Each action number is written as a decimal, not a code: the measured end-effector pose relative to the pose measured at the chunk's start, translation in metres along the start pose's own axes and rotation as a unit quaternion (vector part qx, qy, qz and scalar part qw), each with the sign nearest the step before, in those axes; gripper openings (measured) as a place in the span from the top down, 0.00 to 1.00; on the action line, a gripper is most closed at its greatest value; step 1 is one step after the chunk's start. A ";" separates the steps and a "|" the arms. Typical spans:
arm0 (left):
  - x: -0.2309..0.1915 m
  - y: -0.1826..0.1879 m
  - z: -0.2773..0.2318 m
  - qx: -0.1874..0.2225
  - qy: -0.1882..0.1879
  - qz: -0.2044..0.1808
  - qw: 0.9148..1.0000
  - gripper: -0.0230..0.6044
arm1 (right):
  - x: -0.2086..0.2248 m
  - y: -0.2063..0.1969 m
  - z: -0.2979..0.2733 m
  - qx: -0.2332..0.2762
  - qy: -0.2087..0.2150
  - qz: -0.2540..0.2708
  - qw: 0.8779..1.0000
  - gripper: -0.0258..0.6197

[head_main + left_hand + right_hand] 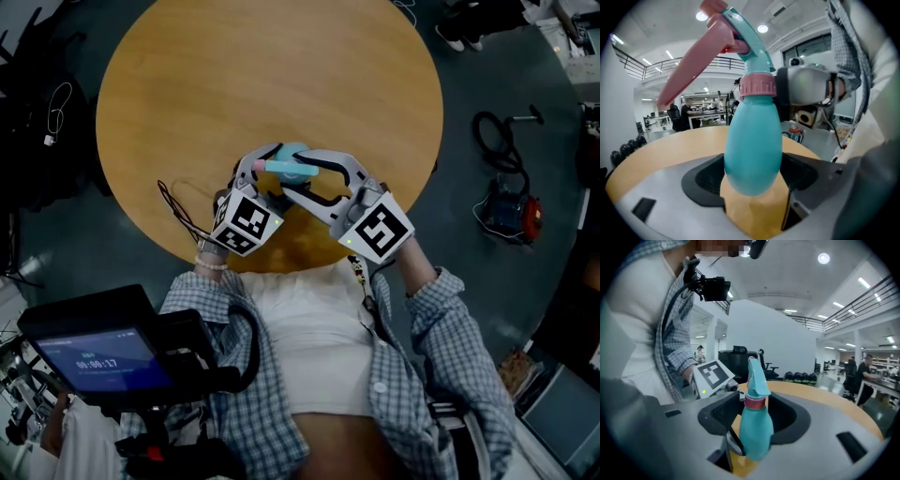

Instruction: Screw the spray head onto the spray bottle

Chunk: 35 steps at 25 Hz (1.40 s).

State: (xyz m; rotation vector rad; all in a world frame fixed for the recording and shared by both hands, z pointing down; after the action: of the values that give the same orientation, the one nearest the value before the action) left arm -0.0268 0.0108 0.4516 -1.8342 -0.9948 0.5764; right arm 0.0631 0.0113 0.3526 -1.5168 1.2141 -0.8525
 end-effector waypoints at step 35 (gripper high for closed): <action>0.004 -0.018 -0.013 -0.060 0.040 -0.018 0.997 0.39 | 0.005 -0.035 -0.010 -0.023 -0.064 -0.020 0.997 0.77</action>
State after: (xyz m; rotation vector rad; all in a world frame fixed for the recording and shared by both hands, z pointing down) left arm -0.0215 0.0117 0.4737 -1.9257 -1.0266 0.4265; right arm 0.0652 0.0046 0.3885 -1.6121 1.1193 -0.7463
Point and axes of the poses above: the fingertips, and each gripper's own axes: z backward along the fingers, x to its right, y out of its top, the point moved 8 cm from there along z, backward along the fingers, and after that the axes turned 2 degrees about -z, right-handed, at the moved point
